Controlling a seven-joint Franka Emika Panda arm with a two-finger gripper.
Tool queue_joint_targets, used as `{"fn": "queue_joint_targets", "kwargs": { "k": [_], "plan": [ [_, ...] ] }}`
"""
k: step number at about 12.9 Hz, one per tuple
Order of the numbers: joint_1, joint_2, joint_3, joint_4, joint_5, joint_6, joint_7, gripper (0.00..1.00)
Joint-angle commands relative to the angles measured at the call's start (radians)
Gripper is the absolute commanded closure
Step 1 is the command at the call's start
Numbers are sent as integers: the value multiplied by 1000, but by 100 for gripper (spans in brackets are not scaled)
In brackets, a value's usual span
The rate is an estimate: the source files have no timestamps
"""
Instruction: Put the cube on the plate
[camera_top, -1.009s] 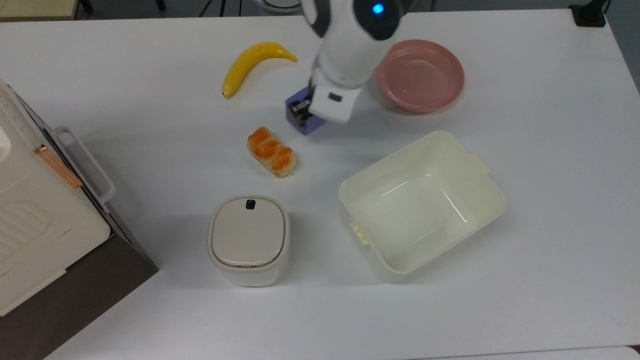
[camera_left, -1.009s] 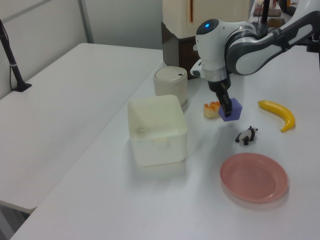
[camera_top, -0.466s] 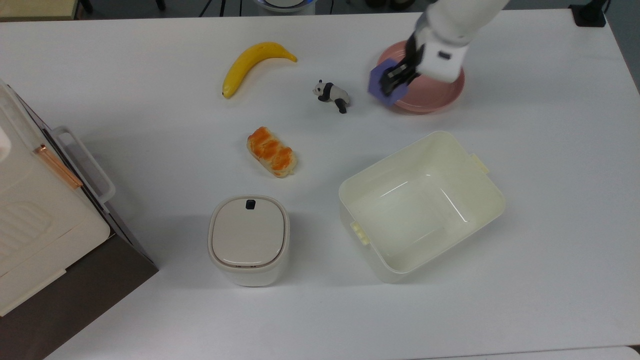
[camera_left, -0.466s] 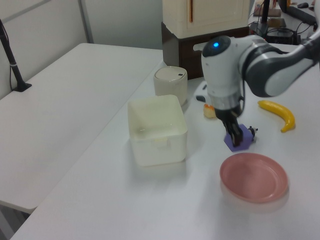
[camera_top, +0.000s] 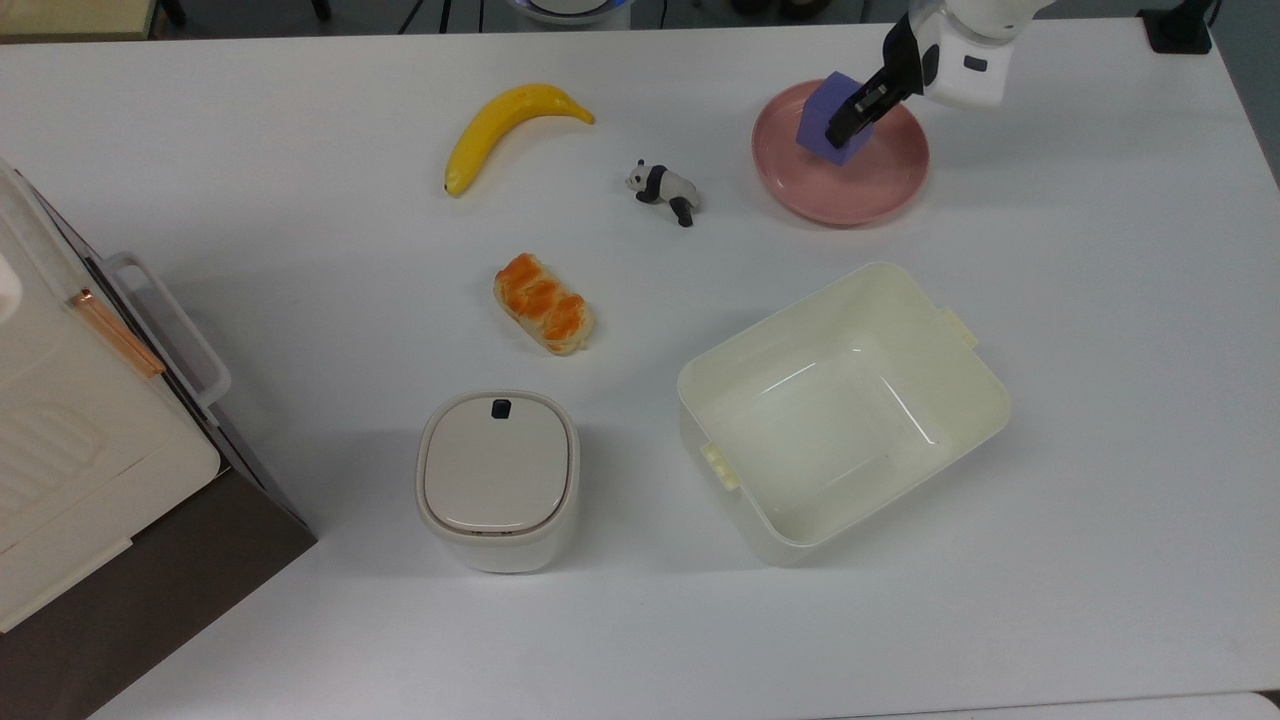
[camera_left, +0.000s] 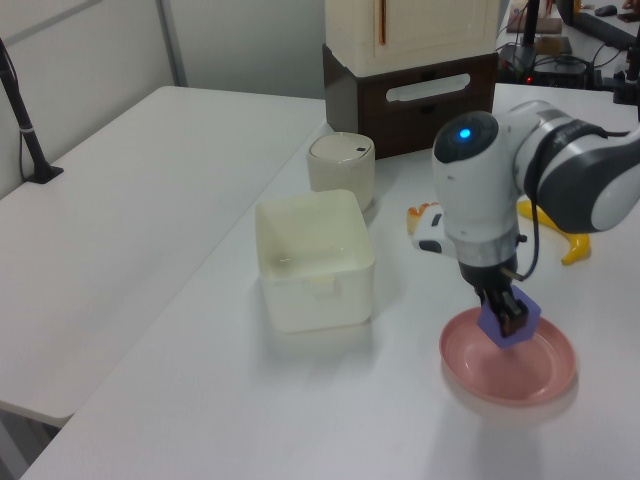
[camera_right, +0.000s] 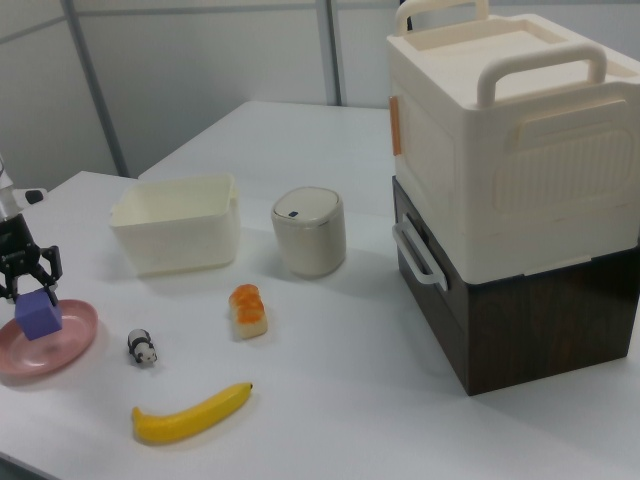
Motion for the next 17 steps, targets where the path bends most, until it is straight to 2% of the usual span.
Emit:
{"fn": "queue_joint_targets", "kwargs": {
  "k": [1,4,6,10,12,14,17],
  "plan": [
    [8,-7,-9,-1,19,-14,9,0],
    [-2,-12,-12,53,17,-22,27,0],
    [-18,-12,-27,108,8,-22,87,0],
    [-154,-22,-84,338,14,-132,84,0],
    [-142,-68,-201,357,22,-137,75,0],
    [-150,-102,-239,355,40,-137,75,0],
    [-147,-169,-375,352,159,-140,35,0]
  ]
}}
